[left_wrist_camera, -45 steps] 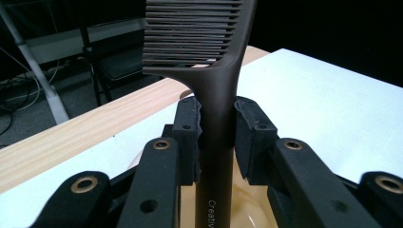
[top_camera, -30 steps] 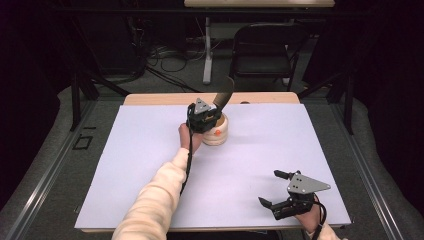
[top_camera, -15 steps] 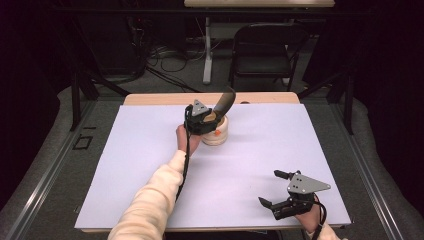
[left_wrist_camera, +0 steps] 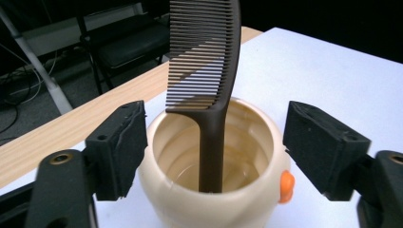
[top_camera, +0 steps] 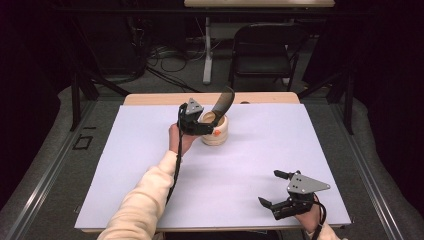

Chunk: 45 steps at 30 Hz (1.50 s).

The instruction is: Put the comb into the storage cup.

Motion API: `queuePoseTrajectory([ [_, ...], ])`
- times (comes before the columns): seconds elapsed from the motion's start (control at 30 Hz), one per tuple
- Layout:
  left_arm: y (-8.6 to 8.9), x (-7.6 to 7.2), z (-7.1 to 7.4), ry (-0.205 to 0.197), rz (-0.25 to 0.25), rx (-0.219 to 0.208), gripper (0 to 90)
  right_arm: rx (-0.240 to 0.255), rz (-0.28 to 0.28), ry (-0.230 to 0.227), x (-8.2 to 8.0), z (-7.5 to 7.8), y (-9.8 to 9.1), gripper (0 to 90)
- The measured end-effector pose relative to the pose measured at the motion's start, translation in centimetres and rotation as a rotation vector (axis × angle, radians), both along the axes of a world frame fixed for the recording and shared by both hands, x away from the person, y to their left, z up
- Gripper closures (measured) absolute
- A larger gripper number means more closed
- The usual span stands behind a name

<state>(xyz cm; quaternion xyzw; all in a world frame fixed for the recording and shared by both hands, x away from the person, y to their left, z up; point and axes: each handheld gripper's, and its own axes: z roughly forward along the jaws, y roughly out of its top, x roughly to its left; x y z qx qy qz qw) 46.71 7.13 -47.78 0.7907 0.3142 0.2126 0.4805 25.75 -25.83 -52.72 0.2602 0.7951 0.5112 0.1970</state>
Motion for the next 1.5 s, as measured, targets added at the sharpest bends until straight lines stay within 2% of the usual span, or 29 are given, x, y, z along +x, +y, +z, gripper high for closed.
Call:
queuePoseTrajectory([
  [0.23,1.4,-1.0,0.6,0.022,-0.015,0.030,15.5,-0.001,-0.001,0.000,0.0,0.0,0.0,0.0],
  [0.4,2.5,-1.8,0.6,0.034,-0.003,0.040,11.5,-0.001,0.000,0.002,0.0,0.0,0.0,0.0],
  [0.6,3.7,-2.6,0.3,0.041,0.014,0.058,6.0,-0.001,-0.001,0.001,0.0,0.0,-0.1,0.0],
  [0.83,4.7,-3.2,-0.2,0.067,0.031,0.084,0.8,-0.002,0.005,-0.001,-0.1,0.0,-0.1,0.0],
  [1.13,6.4,-4.3,-0.9,0.079,0.062,0.098,0.2,0.000,0.003,0.002,0.0,0.0,0.0,0.0],
  [1.27,6.9,-5.0,-1.1,0.075,0.069,0.111,0.2,-0.006,0.003,0.001,-0.1,0.1,0.0,0.0],
  [1.43,7.3,-5.8,-0.9,0.066,0.070,0.102,0.1,-0.004,-0.004,0.004,-0.1,0.0,0.0,0.0],
  [1.5,7.3,-6.1,-1.0,0.062,0.068,0.117,0.1,-0.007,-0.002,0.004,-0.1,0.0,0.0,0.0],
])
